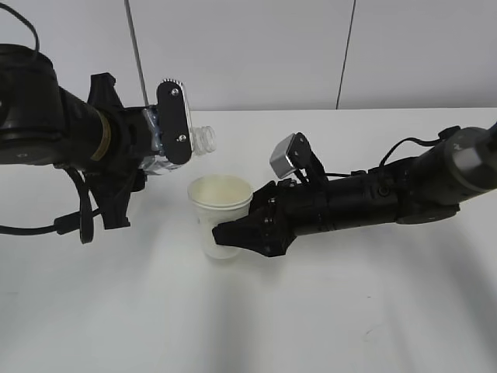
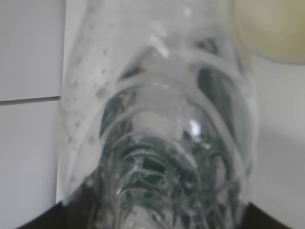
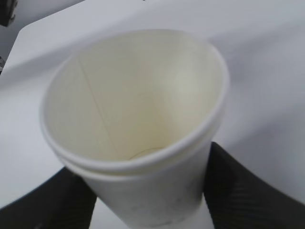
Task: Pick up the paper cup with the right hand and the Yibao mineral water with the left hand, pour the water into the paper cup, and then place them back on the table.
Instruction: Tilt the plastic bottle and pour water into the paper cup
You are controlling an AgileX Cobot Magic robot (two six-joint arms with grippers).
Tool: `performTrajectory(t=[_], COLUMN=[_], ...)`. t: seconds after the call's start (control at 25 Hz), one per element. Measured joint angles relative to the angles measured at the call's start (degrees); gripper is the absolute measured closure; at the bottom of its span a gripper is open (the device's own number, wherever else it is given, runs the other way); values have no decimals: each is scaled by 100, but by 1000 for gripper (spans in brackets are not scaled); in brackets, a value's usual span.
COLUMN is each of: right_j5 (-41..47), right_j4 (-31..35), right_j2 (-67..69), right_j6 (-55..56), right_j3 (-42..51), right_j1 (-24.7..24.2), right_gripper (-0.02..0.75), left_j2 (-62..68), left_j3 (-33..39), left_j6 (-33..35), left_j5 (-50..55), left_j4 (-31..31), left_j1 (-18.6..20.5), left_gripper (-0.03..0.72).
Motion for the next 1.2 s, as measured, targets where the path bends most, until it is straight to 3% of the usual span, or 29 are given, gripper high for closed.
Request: performTrajectory(t=[1.2], right_j5=[4], right_j4=[-106], right_j2=[0], right_j6=[94], right_j3=[-22], right_j1=[0], right_gripper=[234], left_j2=[0], left_j3=[0], left_j6=[5], left_j5=[274], left_j4=[1453], left_j1=[-29], left_gripper=[377])
